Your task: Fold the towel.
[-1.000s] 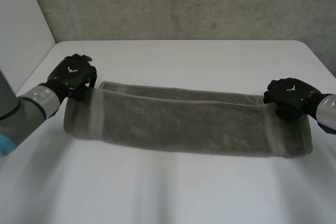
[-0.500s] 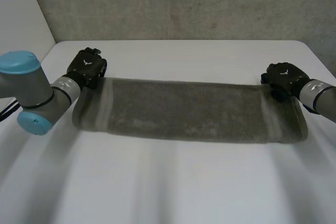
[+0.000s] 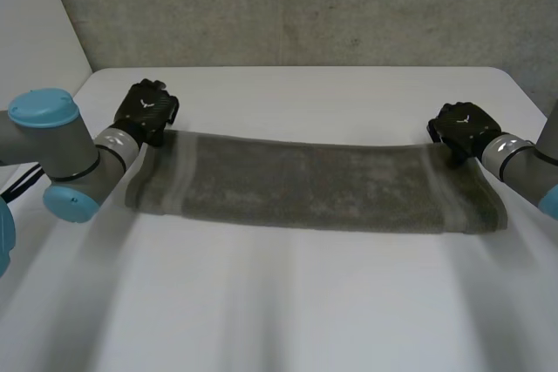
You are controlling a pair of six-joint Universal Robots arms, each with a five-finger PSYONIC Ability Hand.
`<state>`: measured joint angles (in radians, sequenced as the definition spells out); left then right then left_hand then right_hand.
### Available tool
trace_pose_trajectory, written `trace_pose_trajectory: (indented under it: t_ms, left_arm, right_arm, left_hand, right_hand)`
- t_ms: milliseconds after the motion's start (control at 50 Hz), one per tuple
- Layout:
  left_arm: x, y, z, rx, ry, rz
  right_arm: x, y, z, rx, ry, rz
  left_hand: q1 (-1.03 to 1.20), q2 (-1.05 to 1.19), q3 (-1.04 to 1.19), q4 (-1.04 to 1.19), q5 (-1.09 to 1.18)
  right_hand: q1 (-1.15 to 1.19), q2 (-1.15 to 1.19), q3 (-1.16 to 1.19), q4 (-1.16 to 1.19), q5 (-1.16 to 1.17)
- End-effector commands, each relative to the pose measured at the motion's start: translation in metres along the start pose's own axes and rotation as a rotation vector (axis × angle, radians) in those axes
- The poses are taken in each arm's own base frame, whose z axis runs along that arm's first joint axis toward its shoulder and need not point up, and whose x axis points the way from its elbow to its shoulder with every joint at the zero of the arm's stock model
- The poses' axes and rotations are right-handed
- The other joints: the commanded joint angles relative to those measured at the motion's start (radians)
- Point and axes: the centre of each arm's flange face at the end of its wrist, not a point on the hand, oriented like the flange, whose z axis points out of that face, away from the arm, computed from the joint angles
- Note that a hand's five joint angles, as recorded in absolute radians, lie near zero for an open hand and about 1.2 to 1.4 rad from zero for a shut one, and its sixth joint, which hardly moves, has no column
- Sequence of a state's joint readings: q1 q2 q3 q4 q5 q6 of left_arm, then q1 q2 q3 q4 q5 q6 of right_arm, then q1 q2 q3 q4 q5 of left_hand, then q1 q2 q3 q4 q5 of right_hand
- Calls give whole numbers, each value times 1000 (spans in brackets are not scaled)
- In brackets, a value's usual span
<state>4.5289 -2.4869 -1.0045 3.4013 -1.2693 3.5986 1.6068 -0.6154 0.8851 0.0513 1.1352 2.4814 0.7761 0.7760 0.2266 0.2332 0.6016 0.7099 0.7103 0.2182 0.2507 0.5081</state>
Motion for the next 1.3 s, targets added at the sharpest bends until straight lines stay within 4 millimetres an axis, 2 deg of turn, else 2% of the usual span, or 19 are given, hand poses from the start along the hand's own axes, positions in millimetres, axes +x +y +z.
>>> trace_pose_trajectory:
  t_ms: [20, 140, 220, 260, 300, 360, 380, 400, 420, 480, 660, 700, 940, 980, 1020, 1040, 1080, 1120, 1300]
  left_arm:
    - [-8, -10, -5, -8, -58, 9]
    - [-22, -23, -16, -6, -96, 9]
    - [-30, -26, -28, -33, -122, 4]
    - [-30, -25, -47, -78, -128, -14]
    - [-29, -34, -58, -77, -126, -22]
    - [-27, -41, -73, -80, -118, -30]
    - [-21, -50, -89, -73, -107, -37]
    - [-15, -56, -103, -68, -99, -51]
    - [-15, -56, -104, -68, -99, -51]
    - [-2, -67, -128, -41, -88, -107]
    - [24, -62, -149, -3, -35, -216]
    - [26, -59, -149, 5, -36, -217]
    - [26, -54, -148, 38, -54, -220]
    - [27, -52, -148, 40, -55, -231]
    - [28, -51, -149, 39, -53, -236]
    - [29, -50, -149, 37, -50, -240]
    - [30, -50, -150, 34, -49, -241]
    - [30, -50, -150, 37, -49, -240]
    - [28, -49, -152, 31, -58, -243]
  right_arm:
    - [10, -10, -5, 27, 70, 22]
    - [30, -52, -34, 146, 162, -1]
    - [31, -59, -49, 153, 180, 17]
    - [29, -63, -58, 150, 178, 31]
    - [20, -76, -91, 144, 158, 81]
    - [11, -77, -104, 130, 136, 108]
    - [4, -75, -114, 110, 120, 133]
    - [-4, -68, -124, 80, 101, 154]
    - [-8, -58, -131, 45, 92, 171]
    - [-17, -41, -138, -6, 70, 203]
    - [-27, -13, -135, -46, 0, 212]
    - [-30, 3, -126, -63, -21, 201]
    - [-29, 32, -109, -100, -17, 169]
    - [-30, 35, -107, -100, -19, 170]
    - [-27, 36, -104, -94, -11, 166]
    - [-27, 36, -104, -94, -11, 166]
    - [-26, 36, -103, -90, -10, 159]
    - [-25, 36, -103, -87, -8, 158]
    - [-10, 50, -106, -120, 22, 187]
  left_hand:
    - [-444, -444, -52, -59, -444]
    - [-486, -486, -52, -59, -486]
    - [-498, -498, -52, -59, -498]
    - [-489, -489, -52, -59, -489]
    - [-483, -483, -52, -59, -483]
    - [-477, -477, -52, -59, -478]
    - [-477, -477, -52, -59, -478]
    - [-477, -477, -52, -59, -478]
    - [-477, -477, -52, -59, -478]
    - [-475, -474, -52, -59, -475]
    - [-472, -472, -52, -59, -472]
    - [-472, -472, -52, -59, -472]
    - [-475, -474, -52, -59, -475]
    - [-475, -474, -52, -59, -475]
    - [-475, -474, -52, -59, -475]
    - [-475, -474, -52, -59, -475]
    - [-475, -474, -52, -59, -475]
    - [-475, -474, -52, -59, -475]
    - [-477, -477, -52, -59, -478]
  right_hand:
    - [-535, -536, -44, -76, -508]
    - [-535, -536, -44, -76, -508]
    - [-535, -536, -44, -76, -508]
    - [-535, -536, -44, -76, -508]
    - [-535, -536, -44, -76, -508]
    - [-535, -536, -44, -76, -508]
    - [-535, -536, -44, -76, -508]
    - [-535, -536, -44, -76, -508]
    - [-526, -526, -44, -76, -499]
    - [-408, -409, -44, -76, -381]
    - [-314, -314, -44, -76, -286]
    - [-273, -273, -44, -76, -246]
    - [-149, -150, -44, -76, -122]
    - [-94, -94, -44, -76, -66]
    - [236, 236, -44, -76, 264]
    - [238, 238, -44, -76, 266]
    - [551, 550, -44, -76, 578]
    - [685, 685, -44, -76, 712]
    - [686, 686, -44, -76, 714]
